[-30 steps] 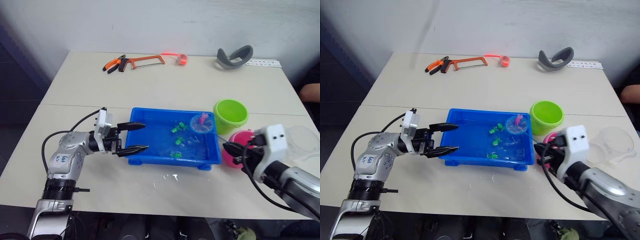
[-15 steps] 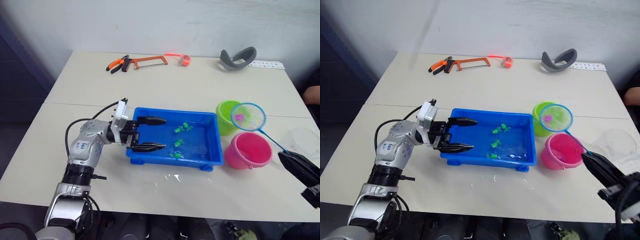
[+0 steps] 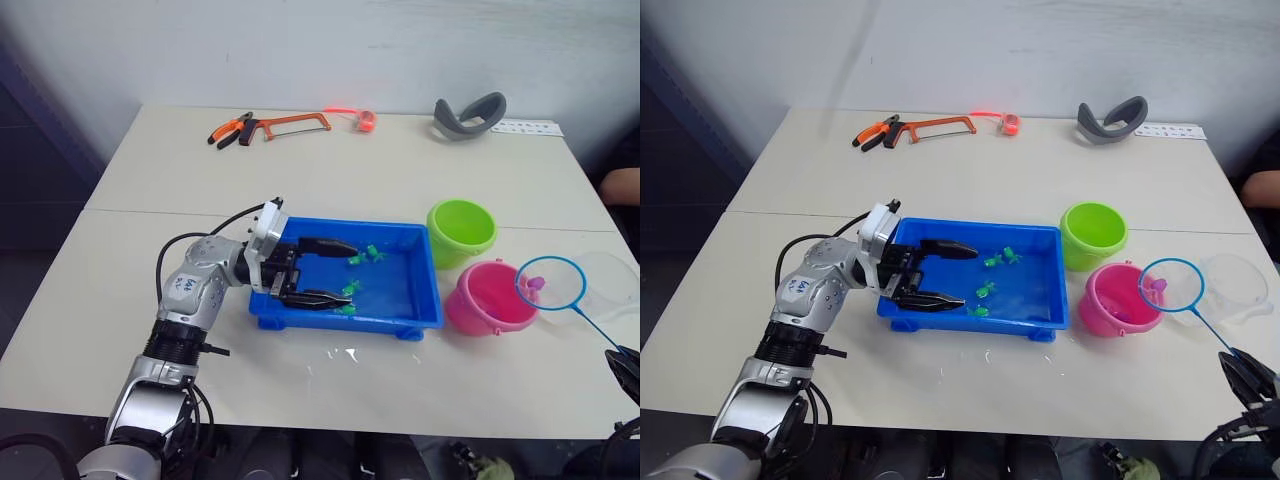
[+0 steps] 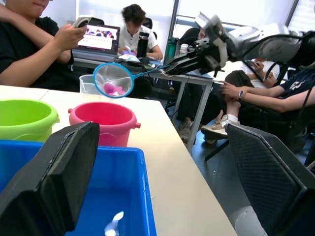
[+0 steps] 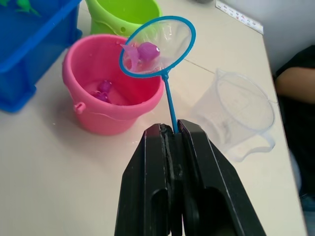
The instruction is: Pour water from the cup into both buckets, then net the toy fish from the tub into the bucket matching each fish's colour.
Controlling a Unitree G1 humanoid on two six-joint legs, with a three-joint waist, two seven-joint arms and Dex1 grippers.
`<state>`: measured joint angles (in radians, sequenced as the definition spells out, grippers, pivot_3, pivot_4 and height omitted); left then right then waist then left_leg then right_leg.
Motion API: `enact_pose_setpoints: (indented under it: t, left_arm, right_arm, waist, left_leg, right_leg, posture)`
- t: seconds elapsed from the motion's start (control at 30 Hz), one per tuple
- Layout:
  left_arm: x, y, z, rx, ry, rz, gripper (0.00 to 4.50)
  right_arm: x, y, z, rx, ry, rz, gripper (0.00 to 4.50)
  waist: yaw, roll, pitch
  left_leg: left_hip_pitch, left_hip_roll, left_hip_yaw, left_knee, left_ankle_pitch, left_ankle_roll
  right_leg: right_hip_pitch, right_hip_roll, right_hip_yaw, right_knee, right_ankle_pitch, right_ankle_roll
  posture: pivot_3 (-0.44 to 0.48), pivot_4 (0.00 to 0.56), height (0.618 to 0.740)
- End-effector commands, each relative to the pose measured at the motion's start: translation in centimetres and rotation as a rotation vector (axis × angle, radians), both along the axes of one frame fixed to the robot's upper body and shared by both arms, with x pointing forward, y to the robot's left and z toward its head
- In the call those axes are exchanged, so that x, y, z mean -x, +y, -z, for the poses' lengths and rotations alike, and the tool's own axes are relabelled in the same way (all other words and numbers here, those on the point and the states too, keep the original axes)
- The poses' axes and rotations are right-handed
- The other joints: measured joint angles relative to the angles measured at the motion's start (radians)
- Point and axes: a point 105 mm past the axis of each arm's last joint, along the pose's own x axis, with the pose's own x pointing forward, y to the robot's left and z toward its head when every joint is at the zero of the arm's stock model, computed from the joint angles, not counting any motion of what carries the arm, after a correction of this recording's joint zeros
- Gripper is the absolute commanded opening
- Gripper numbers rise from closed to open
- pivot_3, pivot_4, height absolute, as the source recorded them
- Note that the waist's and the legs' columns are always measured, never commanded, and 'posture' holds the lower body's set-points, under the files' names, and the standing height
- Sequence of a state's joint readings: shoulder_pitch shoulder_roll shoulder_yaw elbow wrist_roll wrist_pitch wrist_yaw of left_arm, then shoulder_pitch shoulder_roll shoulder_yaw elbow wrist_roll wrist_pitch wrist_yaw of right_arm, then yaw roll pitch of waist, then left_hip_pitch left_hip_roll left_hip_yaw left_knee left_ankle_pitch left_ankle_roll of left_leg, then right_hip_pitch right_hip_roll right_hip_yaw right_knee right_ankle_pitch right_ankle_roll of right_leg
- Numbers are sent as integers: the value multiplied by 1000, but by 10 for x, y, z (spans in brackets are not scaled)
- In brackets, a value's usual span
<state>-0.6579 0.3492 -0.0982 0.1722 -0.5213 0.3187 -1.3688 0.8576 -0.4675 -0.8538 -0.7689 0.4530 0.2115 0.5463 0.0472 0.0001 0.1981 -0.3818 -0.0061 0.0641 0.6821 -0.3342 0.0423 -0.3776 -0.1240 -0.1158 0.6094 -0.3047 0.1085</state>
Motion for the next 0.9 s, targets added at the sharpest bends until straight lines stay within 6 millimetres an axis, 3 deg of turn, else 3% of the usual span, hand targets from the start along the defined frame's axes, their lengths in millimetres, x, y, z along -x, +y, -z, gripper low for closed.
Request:
enact_pose_setpoints:
  t: [0.03,0.37,0.5,0.7,0.9]
  left_arm:
    - [3,-3,-6,11,-25,18,4452]
    - [5,-7,-8,13,-43,-1,4452]
    - [6,-9,-12,20,-46,-11,4452]
    - [5,-8,-14,22,-50,-27,4452]
    - [4,-7,-14,21,-51,-33,4452]
  right_arm:
    - [-5,2,1,173,-10,-39,0]
    - [-18,6,-8,617,-129,-111,0]
    - [-18,14,5,814,-109,-227,0]
    - [-17,5,15,1052,-100,-228,0]
    - [-17,-6,3,1232,-142,-179,0]
  waist:
    - [1,0,0]
    - [-1,0,0]
    - [0,0,0]
    - [-1,0,0]
    - [-4,0,0]
  left_leg:
    - [0,0,0,0,0,0]
    - [2,1,2,0,1,-1]
    - [4,1,3,0,1,-1]
    - [6,2,5,0,1,-2]
    - [8,2,5,0,1,-5]
  right_leg:
    - [0,0,0,0,0,0]
    - [0,4,4,1,0,0]
    - [1,5,6,1,0,0]
    - [2,6,8,2,-1,-1]
    - [1,6,8,2,-2,-4]
  posture:
    - [0,150,740]
    - [0,150,740]
    - [0,150,740]
    - [0,150,740]
    - [0,150,740]
